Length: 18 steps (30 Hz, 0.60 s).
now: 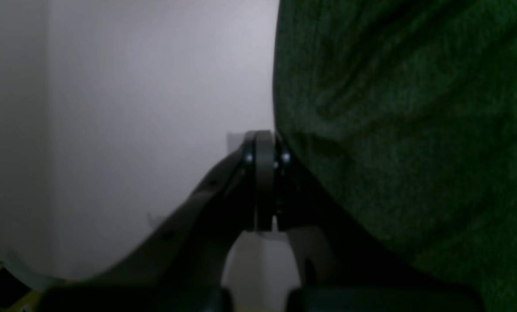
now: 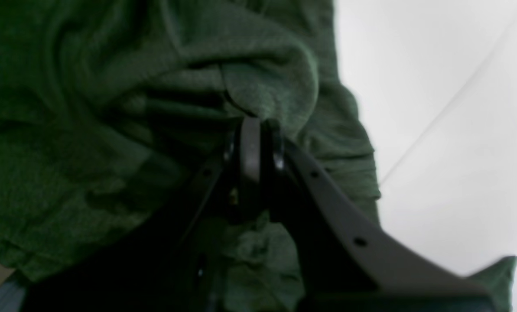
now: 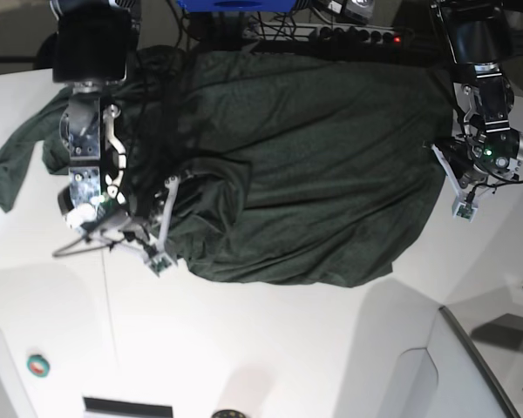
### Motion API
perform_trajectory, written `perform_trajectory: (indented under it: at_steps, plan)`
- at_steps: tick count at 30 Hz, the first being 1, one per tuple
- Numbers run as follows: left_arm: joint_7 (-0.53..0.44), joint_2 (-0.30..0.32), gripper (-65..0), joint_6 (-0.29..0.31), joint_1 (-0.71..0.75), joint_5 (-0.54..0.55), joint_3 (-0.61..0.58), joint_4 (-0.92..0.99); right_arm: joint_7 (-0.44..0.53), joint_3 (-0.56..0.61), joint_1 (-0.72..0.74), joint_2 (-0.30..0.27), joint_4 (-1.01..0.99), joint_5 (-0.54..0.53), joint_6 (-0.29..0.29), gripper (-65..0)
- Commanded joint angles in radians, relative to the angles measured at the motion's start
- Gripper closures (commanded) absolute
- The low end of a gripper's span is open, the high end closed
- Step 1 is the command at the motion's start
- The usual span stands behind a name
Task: Layout the t-shirt on the table in an organized manner, then fold the t-shirt properly
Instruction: 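Pull the grasped fabric with the right gripper away from the left gripper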
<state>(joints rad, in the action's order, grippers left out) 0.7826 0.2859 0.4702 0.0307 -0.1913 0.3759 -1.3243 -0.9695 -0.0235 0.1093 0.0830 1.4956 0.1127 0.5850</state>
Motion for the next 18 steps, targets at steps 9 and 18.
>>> perform_trajectory:
  at_steps: [9,18]
  plan:
    - [-0.004,0.008,0.0,-0.008,-0.01,-0.006,-0.002,-0.024,0.179,0.007,0.519,-0.03,-0.49,-0.009,-0.003,-1.5]
    - [-0.002,0.006,0.0,-0.008,-0.002,-0.006,-0.001,-0.019,0.703,0.007,0.772,-0.099,-0.861,-0.009,-0.267,-50.0]
